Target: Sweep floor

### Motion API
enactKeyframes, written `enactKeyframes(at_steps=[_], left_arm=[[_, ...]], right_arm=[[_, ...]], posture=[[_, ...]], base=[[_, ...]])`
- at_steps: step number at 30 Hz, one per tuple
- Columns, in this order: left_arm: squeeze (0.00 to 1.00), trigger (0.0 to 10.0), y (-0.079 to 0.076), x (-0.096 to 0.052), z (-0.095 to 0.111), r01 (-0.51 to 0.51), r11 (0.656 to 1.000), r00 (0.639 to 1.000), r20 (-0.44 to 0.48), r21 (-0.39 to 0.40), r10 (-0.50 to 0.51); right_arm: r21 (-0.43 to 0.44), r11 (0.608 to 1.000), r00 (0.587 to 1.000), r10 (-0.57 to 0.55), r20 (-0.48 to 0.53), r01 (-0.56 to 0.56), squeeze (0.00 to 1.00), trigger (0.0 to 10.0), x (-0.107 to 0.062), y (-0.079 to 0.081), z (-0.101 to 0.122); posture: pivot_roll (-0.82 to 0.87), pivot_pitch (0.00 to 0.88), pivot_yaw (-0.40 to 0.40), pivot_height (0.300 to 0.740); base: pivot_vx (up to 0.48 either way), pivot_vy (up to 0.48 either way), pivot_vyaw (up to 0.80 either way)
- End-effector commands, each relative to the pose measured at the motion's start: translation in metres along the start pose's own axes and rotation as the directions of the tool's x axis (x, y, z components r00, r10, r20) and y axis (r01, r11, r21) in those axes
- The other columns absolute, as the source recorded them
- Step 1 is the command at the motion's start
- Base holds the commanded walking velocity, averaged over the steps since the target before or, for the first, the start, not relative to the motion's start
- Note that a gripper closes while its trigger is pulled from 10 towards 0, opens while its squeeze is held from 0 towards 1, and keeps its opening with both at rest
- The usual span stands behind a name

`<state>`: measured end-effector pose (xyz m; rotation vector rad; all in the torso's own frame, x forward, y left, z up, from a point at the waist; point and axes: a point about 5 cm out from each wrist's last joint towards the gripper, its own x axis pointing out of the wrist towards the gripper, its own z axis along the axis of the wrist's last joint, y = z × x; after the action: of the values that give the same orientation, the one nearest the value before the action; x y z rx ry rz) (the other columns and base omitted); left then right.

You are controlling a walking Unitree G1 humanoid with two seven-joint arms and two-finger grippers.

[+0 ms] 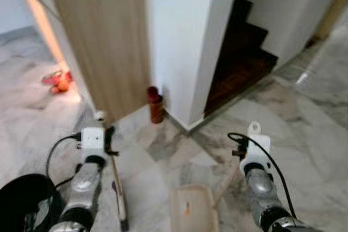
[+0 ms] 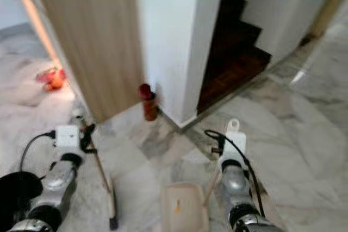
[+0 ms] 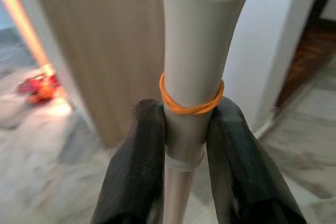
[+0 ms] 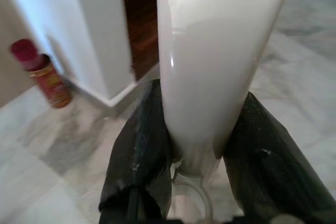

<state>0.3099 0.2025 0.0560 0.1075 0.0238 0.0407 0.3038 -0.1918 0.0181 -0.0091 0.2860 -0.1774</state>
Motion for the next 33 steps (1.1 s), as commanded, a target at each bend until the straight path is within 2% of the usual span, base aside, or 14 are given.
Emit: enactKeyframes(at_steps=[1,33], left_arm=[[0.0,10.0,0.0042,0.0029,0.0052,-0.008,1.0,1.0,0.023,0.005,0.008],[0.0,10.0,0.0084,0.0029,0.0056,-0.016,1.0,1.0,0.026,0.009,0.016]], right_arm=[[-0.005,1.0,1.0,0.009,0.03,-0.009,0.0,10.0,0.0031,0.0032,0.008],[-0.002,1.0,0.999,0.007,0.032,-0.007,0.0,10.0,0.0028,0.0038,0.0078]], posture=[[0.1,0.0,-0.008,0.74],[0.11,0.0,-0.006,0.74]], base=[[0.0,0.0,-0.79],[0.0,0.0,-0.79]])
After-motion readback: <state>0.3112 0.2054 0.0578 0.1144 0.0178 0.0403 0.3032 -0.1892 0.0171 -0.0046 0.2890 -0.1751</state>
